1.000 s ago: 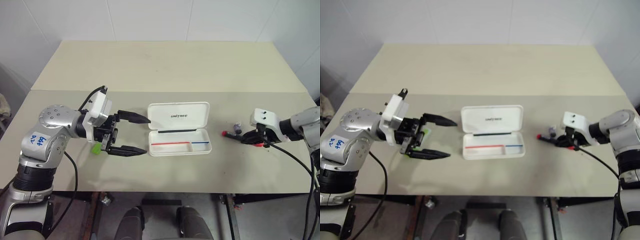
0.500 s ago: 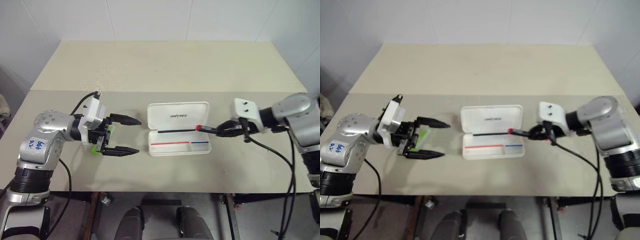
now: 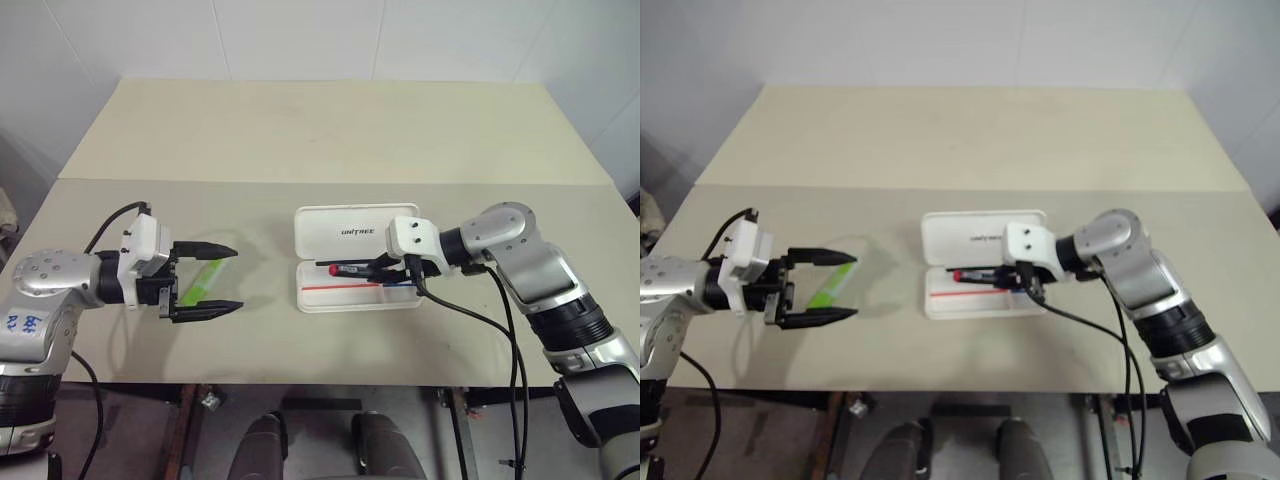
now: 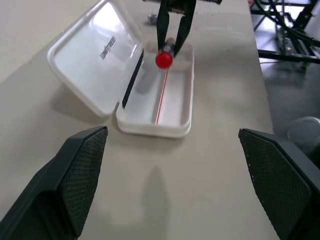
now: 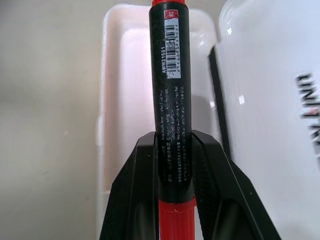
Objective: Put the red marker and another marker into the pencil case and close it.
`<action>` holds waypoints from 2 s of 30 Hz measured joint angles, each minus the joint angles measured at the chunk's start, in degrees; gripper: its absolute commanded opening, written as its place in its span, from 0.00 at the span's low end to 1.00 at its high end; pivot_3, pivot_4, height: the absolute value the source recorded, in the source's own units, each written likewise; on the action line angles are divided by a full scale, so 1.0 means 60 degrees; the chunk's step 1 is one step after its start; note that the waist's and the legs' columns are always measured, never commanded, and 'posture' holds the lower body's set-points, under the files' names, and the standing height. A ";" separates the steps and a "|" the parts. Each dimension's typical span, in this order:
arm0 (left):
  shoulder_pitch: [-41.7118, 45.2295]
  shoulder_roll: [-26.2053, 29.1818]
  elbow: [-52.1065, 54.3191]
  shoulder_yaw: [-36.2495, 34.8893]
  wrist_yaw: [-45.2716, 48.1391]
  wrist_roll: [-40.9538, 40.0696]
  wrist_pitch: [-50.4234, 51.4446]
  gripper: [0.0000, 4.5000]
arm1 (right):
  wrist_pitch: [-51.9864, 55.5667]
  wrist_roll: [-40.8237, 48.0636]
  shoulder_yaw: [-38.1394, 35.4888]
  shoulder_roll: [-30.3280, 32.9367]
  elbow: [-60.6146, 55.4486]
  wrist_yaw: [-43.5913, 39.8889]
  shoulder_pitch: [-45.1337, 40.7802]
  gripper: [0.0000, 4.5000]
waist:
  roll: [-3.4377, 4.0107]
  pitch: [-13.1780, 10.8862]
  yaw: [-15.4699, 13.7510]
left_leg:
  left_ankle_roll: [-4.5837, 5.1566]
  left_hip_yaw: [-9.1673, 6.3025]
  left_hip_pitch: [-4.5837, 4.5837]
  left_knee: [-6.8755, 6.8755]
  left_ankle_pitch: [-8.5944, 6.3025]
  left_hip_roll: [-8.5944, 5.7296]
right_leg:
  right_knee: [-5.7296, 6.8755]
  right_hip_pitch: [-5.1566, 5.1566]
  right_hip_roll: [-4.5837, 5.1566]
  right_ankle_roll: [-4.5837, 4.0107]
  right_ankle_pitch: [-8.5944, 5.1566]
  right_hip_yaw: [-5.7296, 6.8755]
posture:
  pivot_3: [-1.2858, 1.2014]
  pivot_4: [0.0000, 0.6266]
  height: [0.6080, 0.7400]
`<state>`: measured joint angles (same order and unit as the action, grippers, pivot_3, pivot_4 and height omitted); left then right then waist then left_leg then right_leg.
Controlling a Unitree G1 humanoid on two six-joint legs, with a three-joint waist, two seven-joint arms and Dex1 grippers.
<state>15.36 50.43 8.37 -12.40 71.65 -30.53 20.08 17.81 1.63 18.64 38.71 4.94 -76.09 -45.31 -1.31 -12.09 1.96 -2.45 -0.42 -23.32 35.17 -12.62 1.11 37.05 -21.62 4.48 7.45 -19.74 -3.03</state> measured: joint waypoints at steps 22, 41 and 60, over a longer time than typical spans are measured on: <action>0.0457 -0.0147 0.0321 0.0230 -0.0345 -0.0193 0.0184 1.00 | -0.0977 -0.0105 0.0134 -0.0565 0.1605 -0.0270 -0.1027 0.55 | -0.0002 -0.0001 0.0003 | -0.0003 -0.0003 0.0000 -0.0008 -0.0001 0.0007 | -0.0003 -0.0001 -0.0004 -0.0012 0.0006 0.0016 | 0.52 0.24 1.00; 0.2312 -0.1055 -0.1070 0.1821 0.0664 0.0026 -0.0292 1.00 | 0.3277 0.3809 -0.2947 0.2409 -0.2411 -0.0840 0.0692 1.00 | -0.0009 -0.0004 -0.0074 | -0.0004 -0.0006 -0.0008 -0.0003 -0.0003 0.0002 | -0.0025 0.0006 0.0000 -0.0012 0.0006 0.0022 | 0.52 0.24 1.00; 0.3935 -0.2405 -0.2314 0.2662 0.1343 0.0497 -0.0839 1.00 | 0.6218 0.2205 -0.3252 0.2378 -0.1402 0.4404 0.2208 1.00 | -0.0009 -0.0006 -0.0039 | -0.0001 0.0023 -0.0010 -0.0002 -0.0005 0.0002 | -0.0018 -0.0012 -0.0011 -0.0006 0.0007 -0.0017 | 0.52 0.24 1.00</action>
<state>38.97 36.00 -5.51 3.57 79.70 -27.55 15.05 55.12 14.86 -0.87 52.98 -3.47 -49.67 -32.06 -1.37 -12.13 1.72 -2.46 -0.28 -23.38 35.16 -12.65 1.12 36.95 -21.68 4.41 7.41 -19.70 -3.13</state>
